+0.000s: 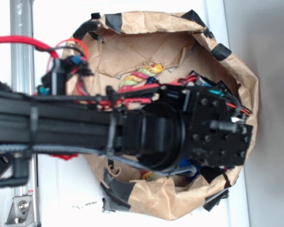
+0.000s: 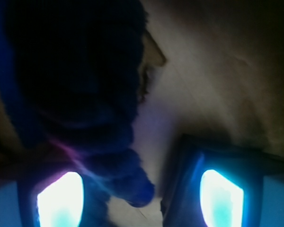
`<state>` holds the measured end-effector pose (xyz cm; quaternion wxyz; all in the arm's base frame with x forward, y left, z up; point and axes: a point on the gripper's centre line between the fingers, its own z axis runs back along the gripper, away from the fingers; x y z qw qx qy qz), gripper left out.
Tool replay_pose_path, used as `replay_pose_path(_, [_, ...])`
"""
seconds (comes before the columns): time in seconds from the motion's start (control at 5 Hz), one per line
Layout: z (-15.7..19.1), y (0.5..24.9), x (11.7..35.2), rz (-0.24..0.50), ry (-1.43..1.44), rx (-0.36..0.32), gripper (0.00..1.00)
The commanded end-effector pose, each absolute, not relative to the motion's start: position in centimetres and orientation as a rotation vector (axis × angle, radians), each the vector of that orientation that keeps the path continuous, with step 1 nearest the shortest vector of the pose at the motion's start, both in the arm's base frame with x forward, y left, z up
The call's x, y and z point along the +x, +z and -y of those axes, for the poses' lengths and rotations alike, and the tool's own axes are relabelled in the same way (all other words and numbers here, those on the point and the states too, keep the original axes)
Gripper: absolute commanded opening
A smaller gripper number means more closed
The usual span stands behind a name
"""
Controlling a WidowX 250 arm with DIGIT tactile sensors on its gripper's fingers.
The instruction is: Grab the blue rope.
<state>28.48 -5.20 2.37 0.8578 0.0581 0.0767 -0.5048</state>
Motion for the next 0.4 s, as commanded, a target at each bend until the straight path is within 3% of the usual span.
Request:
replay_pose_path(0.0, [8.6, 3.1, 26.1, -0.11, -1.152, 0.08, 1.0])
replay_pose_path(0.2, [9.7, 3.0, 25.8, -0.104, -1.182, 0.077, 1.0])
